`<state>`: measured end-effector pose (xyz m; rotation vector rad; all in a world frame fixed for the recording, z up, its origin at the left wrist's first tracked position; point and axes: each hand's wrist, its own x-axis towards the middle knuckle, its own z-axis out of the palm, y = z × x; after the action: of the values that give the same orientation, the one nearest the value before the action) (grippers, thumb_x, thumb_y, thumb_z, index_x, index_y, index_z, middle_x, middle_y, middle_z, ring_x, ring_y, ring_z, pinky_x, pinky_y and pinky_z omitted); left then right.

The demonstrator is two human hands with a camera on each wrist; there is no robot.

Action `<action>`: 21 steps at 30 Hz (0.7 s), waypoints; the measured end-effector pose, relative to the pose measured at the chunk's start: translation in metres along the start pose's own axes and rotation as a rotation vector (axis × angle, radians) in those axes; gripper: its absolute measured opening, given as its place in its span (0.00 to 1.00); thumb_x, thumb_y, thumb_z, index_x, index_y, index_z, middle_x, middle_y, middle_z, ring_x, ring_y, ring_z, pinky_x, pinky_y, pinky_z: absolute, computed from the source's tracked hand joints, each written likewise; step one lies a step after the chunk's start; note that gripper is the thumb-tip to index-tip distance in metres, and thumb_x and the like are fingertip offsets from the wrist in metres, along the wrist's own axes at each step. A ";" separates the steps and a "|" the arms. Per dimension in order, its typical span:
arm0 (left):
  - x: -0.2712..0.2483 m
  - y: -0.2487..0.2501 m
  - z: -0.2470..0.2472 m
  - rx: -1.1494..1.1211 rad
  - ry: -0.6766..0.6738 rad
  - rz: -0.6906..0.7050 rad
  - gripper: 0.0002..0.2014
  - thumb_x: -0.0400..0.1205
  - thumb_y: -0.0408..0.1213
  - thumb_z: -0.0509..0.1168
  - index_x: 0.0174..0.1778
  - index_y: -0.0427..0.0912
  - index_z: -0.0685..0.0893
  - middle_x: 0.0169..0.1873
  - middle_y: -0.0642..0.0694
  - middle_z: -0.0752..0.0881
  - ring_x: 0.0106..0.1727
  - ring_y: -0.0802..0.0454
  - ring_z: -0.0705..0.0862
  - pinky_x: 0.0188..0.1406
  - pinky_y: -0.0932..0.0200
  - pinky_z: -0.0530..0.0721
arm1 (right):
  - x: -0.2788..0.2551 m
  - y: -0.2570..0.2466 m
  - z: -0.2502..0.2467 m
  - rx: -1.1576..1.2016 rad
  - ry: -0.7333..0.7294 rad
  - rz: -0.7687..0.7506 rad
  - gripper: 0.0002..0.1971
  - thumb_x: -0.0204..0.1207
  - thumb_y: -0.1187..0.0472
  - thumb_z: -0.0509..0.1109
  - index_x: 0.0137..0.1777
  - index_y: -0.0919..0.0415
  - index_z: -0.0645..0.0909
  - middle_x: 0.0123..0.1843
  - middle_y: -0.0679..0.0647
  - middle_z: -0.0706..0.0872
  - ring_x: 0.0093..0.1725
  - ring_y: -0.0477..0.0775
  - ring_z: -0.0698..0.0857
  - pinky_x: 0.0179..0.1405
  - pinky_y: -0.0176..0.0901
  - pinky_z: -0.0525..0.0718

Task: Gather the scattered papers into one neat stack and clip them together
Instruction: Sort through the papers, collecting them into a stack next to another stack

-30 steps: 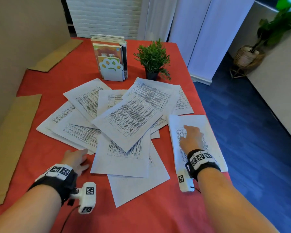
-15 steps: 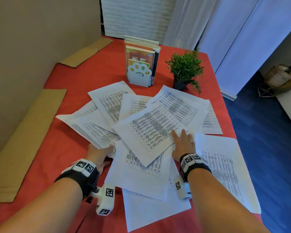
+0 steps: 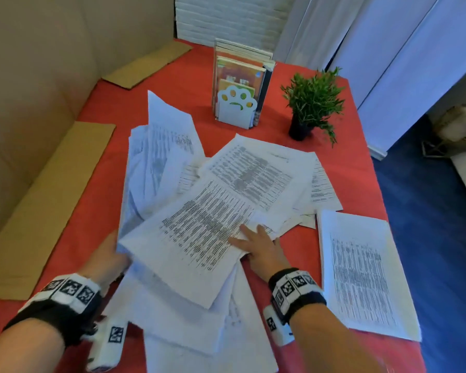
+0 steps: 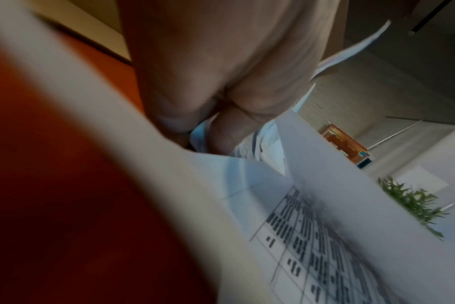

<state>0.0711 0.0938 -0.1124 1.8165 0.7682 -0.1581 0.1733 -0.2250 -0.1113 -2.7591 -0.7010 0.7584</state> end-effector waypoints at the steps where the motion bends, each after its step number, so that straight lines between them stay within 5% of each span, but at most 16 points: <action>1: -0.009 -0.006 -0.008 -0.012 -0.035 -0.006 0.33 0.63 0.33 0.69 0.66 0.55 0.77 0.55 0.41 0.87 0.59 0.31 0.83 0.60 0.33 0.81 | -0.007 -0.006 0.006 0.001 -0.007 -0.018 0.40 0.77 0.76 0.53 0.77 0.29 0.59 0.86 0.40 0.50 0.85 0.60 0.42 0.77 0.80 0.45; 3: -0.027 -0.014 -0.017 -0.124 -0.113 -0.007 0.32 0.60 0.45 0.74 0.63 0.60 0.80 0.58 0.50 0.88 0.59 0.46 0.86 0.60 0.35 0.82 | -0.019 -0.018 0.014 0.000 -0.030 -0.039 0.40 0.78 0.75 0.53 0.77 0.29 0.59 0.86 0.39 0.50 0.85 0.60 0.42 0.77 0.80 0.46; 5: -0.044 -0.018 -0.020 -0.186 -0.144 -0.027 0.32 0.56 0.48 0.74 0.60 0.57 0.83 0.56 0.51 0.88 0.58 0.50 0.85 0.61 0.39 0.82 | -0.031 -0.026 0.017 -0.011 -0.058 -0.053 0.39 0.78 0.74 0.53 0.77 0.29 0.59 0.86 0.39 0.49 0.85 0.59 0.43 0.77 0.79 0.47; 9: -0.067 -0.031 -0.022 -0.163 -0.175 -0.090 0.20 0.68 0.39 0.75 0.56 0.46 0.85 0.52 0.42 0.90 0.53 0.44 0.87 0.52 0.43 0.85 | -0.057 -0.035 0.015 -0.026 -0.182 -0.058 0.41 0.75 0.76 0.52 0.77 0.31 0.62 0.86 0.38 0.47 0.85 0.57 0.41 0.77 0.78 0.47; 11: -0.068 -0.047 -0.024 -0.107 -0.186 -0.130 0.23 0.68 0.38 0.75 0.60 0.45 0.84 0.52 0.42 0.91 0.55 0.41 0.88 0.56 0.37 0.85 | -0.068 -0.038 0.013 -0.014 -0.244 -0.033 0.39 0.75 0.76 0.52 0.77 0.33 0.65 0.86 0.37 0.47 0.85 0.56 0.41 0.76 0.80 0.44; 14: -0.067 -0.058 -0.027 -0.041 0.045 -0.124 0.27 0.70 0.23 0.63 0.65 0.42 0.75 0.55 0.38 0.86 0.58 0.37 0.84 0.60 0.36 0.82 | -0.076 -0.041 0.008 0.055 -0.115 0.054 0.35 0.75 0.75 0.54 0.74 0.37 0.70 0.83 0.42 0.61 0.84 0.55 0.55 0.77 0.72 0.56; 17: -0.072 -0.037 -0.027 0.049 0.339 0.060 0.31 0.69 0.20 0.59 0.69 0.44 0.74 0.58 0.38 0.82 0.60 0.37 0.81 0.61 0.40 0.81 | -0.072 -0.043 0.001 0.219 0.180 0.175 0.27 0.76 0.73 0.55 0.70 0.49 0.77 0.70 0.56 0.77 0.69 0.62 0.77 0.63 0.55 0.79; 19: -0.077 -0.018 -0.022 0.271 0.408 0.159 0.28 0.73 0.21 0.62 0.71 0.39 0.75 0.64 0.33 0.76 0.64 0.34 0.76 0.70 0.44 0.74 | -0.072 -0.045 0.000 0.311 0.157 0.287 0.19 0.81 0.66 0.57 0.71 0.57 0.75 0.69 0.61 0.79 0.65 0.63 0.80 0.60 0.49 0.79; 21: -0.076 -0.003 -0.013 0.414 0.333 0.156 0.25 0.76 0.27 0.65 0.71 0.38 0.76 0.68 0.29 0.72 0.68 0.32 0.74 0.74 0.46 0.70 | -0.074 -0.049 0.005 0.360 0.062 0.366 0.21 0.82 0.58 0.60 0.73 0.63 0.69 0.68 0.64 0.80 0.65 0.64 0.81 0.56 0.47 0.79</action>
<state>0.0063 0.0736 -0.0751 2.3255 0.8648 0.0994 0.0953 -0.2186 -0.0688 -2.5829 -0.0317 0.7707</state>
